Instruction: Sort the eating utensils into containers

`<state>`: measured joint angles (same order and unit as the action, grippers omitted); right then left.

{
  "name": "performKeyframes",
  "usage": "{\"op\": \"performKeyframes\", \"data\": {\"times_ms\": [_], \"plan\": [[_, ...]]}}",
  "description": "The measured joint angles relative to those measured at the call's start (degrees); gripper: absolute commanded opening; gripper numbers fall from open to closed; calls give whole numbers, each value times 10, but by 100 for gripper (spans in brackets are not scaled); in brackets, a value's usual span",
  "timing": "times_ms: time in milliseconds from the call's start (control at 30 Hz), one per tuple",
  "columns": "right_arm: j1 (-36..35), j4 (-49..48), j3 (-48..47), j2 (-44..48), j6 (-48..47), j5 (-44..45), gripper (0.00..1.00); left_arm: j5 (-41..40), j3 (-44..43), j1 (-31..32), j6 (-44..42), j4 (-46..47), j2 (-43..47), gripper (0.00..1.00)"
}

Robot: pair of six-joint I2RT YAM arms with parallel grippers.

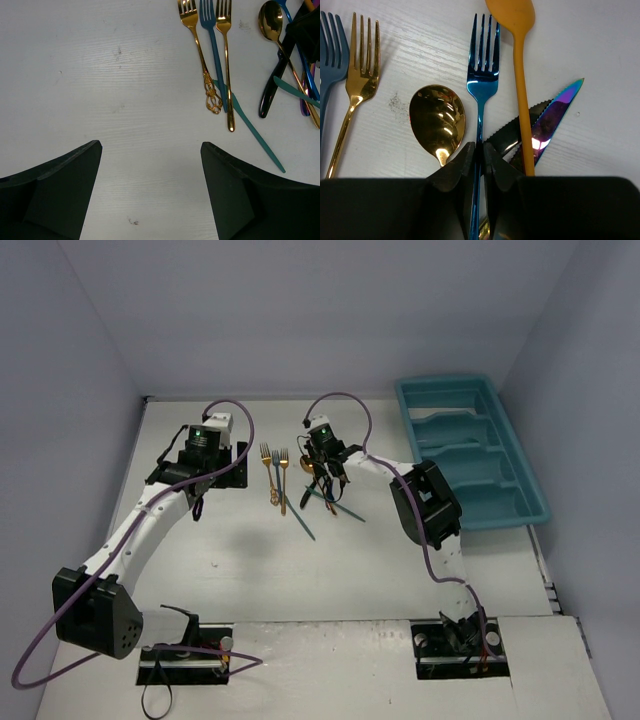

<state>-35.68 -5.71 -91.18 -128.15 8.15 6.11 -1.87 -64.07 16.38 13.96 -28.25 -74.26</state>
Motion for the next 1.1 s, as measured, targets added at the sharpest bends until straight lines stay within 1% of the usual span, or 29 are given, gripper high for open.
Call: {"op": "performKeyframes", "data": {"times_ms": [67, 500, 667, 867, 967, 1100], "plan": [[0, 0, 0, 0, -1, 1, 0, 0, 0, 0, 0, 0, 0, 78], [0, 13, -24, 8, -5, 7, 0, 0, 0, 0, 0, 0, 0, 78], [0, 26, -24, 62, -6, 12, 0, 0, 0, 0, 0, 0, 0, 78], [13, 25, -26, 169, 16, 40, 0, -1, 0, 0, 0, -1, 0, 78], [59, 22, -19, 222, 54, 69, 0, -1, 0, 0, 0, -1, 1, 78], [174, 12, 25, 284, 134, 119, 0, -6, 0, 0, 0, -2, 4, 78]]}}
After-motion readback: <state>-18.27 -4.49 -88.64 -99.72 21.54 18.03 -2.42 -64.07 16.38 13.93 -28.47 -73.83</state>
